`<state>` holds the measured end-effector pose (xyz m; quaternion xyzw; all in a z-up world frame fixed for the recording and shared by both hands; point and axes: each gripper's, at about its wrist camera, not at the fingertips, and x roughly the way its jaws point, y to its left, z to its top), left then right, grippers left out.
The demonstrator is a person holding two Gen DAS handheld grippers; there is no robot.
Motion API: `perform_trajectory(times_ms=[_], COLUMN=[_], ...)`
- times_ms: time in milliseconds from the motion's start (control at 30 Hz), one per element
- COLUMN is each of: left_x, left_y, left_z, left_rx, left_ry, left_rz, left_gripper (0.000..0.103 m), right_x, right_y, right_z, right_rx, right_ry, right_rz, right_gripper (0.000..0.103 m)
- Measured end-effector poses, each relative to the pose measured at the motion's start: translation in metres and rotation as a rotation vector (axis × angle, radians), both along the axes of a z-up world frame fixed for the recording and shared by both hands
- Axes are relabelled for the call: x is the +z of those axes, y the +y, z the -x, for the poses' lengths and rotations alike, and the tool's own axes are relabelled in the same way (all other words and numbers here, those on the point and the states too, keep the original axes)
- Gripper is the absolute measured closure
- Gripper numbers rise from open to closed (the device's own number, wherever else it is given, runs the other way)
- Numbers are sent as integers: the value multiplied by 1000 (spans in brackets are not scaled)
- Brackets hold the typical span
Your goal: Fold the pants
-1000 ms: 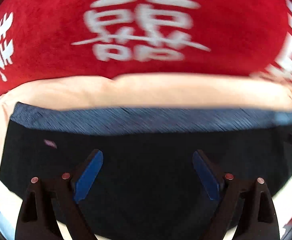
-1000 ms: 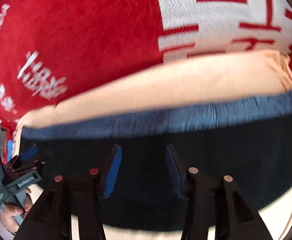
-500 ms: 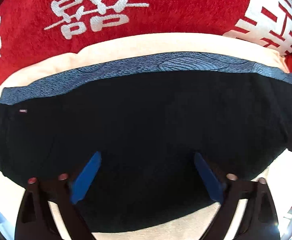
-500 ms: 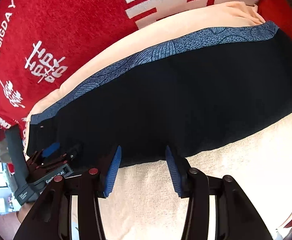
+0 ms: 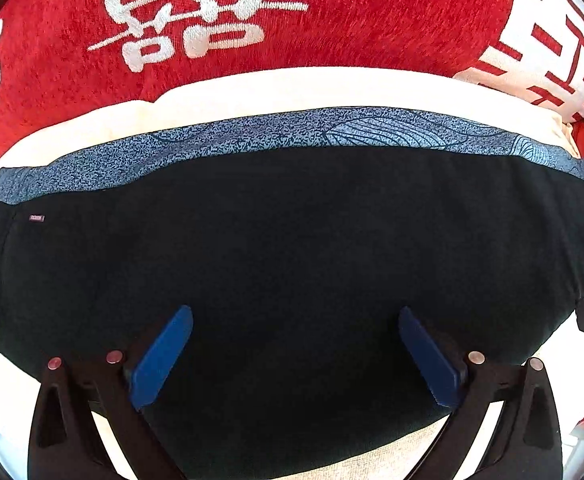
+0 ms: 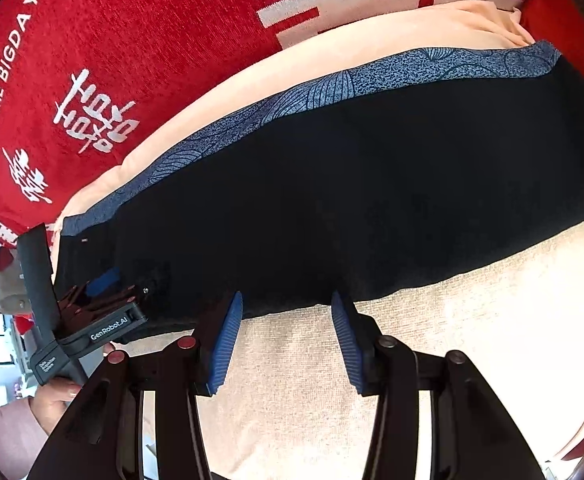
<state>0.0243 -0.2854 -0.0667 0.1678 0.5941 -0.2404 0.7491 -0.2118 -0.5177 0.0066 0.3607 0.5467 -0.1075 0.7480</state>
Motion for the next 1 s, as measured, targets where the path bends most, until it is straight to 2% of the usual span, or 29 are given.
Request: perform_trajectory(times_ms=[100,200,267,367,433,500,567,633,767,833,867,933,1000], left_x=[6,41,59,73,74,74,73,64,24,14,10,9,8], left_y=[4,28,57,108,139,173,204,228,272,289,298,303,302], left_z=[-3,-6,-15,-41,-60,-83,-100,-119,-144,-145,-145,-145,-144], left_rx=[14,65,123,226,272,296,302,311,367,396,407,405,391], left_ry=[24,-18,-47,-70,-74,-94,-139,-147,-69,-52,-38,-40,-54], left_rz=[-33,-22,13,19,15,-1,-26,-38,-62,-51,-17,16,15], left_gripper=[0,0,0,0,0,0,0,0,0,0,0,0,0], right_x=[7,22,36,55,65,69,67,61,31,16,10,-5,-20], right_y=[2,12,31,74,106,154,199,237,314,336,343,357,363], right_z=[-10,-35,-71,-129,-163,-218,-265,-304,-386,-409,-418,-433,-443], right_rx=[41,138,255,398,468,553,629,702,832,866,882,924,943], right_ry=[-6,-49,-85,-145,-183,-210,-224,-223,-170,-141,-127,-107,-57], right_rz=[-13,-20,-14,-34,-44,-60,-71,-63,-32,-13,1,25,29], right_gripper=[52,52,52,52,52,52,52,52,52,52,52,52,52])
